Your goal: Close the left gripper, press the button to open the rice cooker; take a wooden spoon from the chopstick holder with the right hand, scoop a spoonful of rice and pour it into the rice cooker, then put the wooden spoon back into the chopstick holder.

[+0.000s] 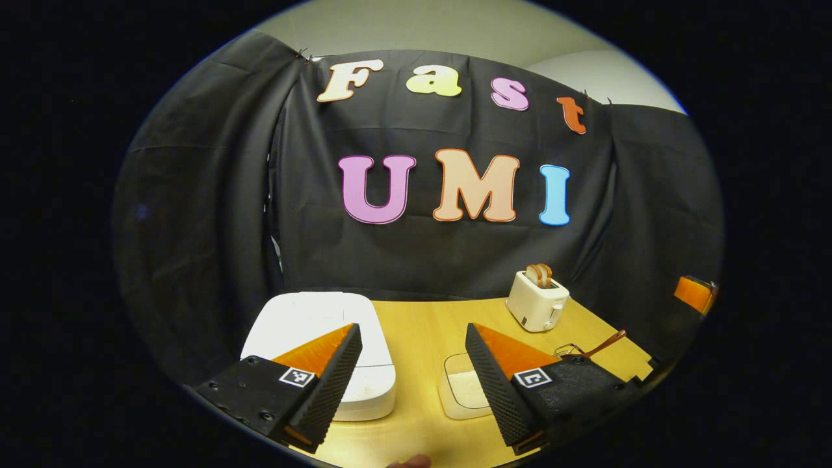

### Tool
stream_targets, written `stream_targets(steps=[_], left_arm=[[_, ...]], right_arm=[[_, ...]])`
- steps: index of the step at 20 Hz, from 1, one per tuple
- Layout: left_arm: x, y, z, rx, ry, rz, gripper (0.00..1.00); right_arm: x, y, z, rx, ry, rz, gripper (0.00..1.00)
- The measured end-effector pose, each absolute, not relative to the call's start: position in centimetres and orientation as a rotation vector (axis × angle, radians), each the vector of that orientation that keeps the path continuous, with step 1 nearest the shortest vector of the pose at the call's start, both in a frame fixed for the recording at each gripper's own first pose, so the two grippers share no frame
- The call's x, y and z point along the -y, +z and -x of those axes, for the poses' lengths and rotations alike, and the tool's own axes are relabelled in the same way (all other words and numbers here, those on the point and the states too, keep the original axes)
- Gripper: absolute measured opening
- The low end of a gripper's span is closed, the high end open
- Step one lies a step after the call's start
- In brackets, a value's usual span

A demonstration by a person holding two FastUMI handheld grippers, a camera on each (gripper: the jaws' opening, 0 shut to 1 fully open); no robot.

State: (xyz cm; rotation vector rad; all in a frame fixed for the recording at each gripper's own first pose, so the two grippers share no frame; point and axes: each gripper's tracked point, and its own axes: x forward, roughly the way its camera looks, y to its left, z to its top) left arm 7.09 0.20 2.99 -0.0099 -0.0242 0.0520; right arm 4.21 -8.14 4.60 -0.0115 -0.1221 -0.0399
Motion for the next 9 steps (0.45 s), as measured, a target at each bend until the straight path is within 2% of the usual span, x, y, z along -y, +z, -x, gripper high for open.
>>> stream_targets(steps=[9], left_arm=[[3.5,3.1,-5.7,0.056,0.07,0.034,0.95]], right_arm=[[11.8,4.5,-3.7,0.12,-0.008,-0.017,0.94]])
